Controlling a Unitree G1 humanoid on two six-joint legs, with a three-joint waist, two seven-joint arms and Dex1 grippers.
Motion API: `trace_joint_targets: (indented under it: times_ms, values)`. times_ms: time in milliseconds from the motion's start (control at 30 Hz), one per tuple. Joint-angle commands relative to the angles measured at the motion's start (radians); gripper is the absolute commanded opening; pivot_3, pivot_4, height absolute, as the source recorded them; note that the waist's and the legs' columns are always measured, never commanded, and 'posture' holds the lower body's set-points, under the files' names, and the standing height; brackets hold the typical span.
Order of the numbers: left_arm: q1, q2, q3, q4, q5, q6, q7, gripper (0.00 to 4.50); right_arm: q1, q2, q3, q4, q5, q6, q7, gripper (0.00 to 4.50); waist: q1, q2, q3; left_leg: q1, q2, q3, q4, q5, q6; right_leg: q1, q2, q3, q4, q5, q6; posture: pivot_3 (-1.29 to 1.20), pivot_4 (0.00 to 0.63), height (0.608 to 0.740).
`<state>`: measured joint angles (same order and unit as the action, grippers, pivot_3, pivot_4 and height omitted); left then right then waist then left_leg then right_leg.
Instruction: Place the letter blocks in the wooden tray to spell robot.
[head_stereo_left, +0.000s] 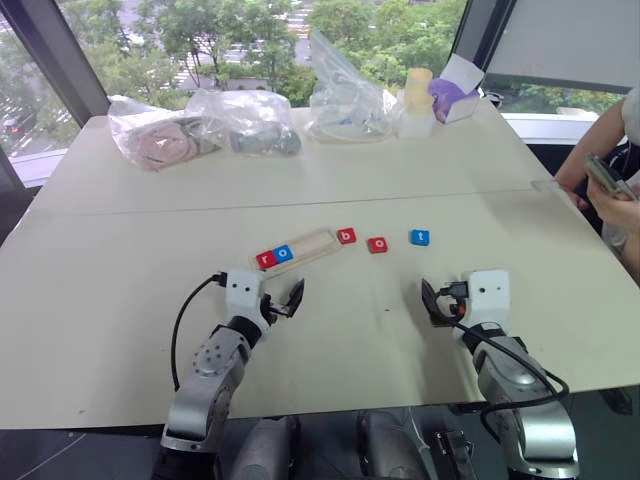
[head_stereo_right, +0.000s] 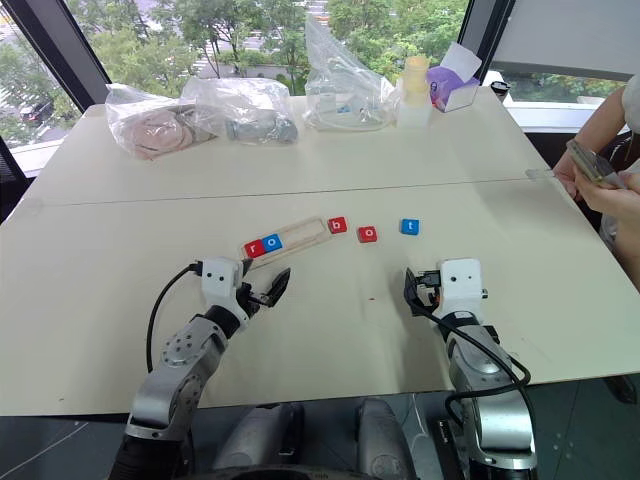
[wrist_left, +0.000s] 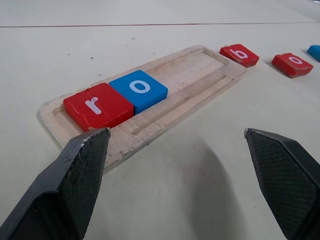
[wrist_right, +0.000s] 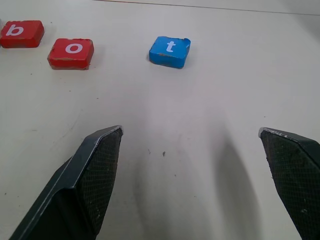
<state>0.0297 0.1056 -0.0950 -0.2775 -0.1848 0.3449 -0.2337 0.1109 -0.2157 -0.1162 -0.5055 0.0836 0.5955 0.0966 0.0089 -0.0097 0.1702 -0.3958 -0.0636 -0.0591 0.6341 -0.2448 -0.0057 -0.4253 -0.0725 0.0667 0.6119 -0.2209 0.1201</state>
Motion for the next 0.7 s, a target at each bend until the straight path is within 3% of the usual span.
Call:
trace_joint_targets:
  times_ms: [33, 267, 467, 700]
  values:
    - [0.003, 0.009, -0.007, -0.032, 0.009, -0.012, -0.006, 4.50, -0.002, -0.003, 0.000, -0.036, -0.002, -0.015, 0.003, 4.44, 0.000, 0.000, 0.000, 0.000, 0.000, 0.000, 0.000, 0.000, 0.000, 0.000, 0.000, 0.000, 0.000, 0.000, 0.000, 0.00, 0.150, 0.740]
    - [0.001, 0.010, -0.004, -0.034, -0.003, -0.028, -0.019, 4.50, -0.013, -0.010, 0.000, -0.021, -0.005, -0.023, 0.013, 4.44, 0.000, 0.000, 0.000, 0.000, 0.000, 0.000, 0.000, 0.000, 0.000, 0.000, 0.000, 0.000, 0.000, 0.000, 0.000, 0.00, 0.150, 0.740]
    - [0.010, 0.043, 0.002, -0.065, -0.004, -0.023, -0.043, 4.50, -0.030, -0.082, 0.006, -0.006, 0.001, -0.041, 0.092, 4.44, -0.002, 0.000, 0.000, 0.000, 0.000, 0.000, 0.000, 0.000, 0.000, 0.000, 0.000, 0.000, 0.000, 0.000, 0.000, 0.00, 0.150, 0.740]
    - [0.038, 0.222, 0.097, -0.219, -0.130, 0.053, -0.203, 4.50, -0.122, -0.247, 0.016, -0.007, 0.105, -0.004, 0.321, 4.44, -0.013, -0.002, 0.001, 0.000, 0.000, 0.000, 0.000, 0.000, 0.000, 0.000, 0.000, 0.000, 0.000, 0.000, 0.000, 0.00, 0.150, 0.740]
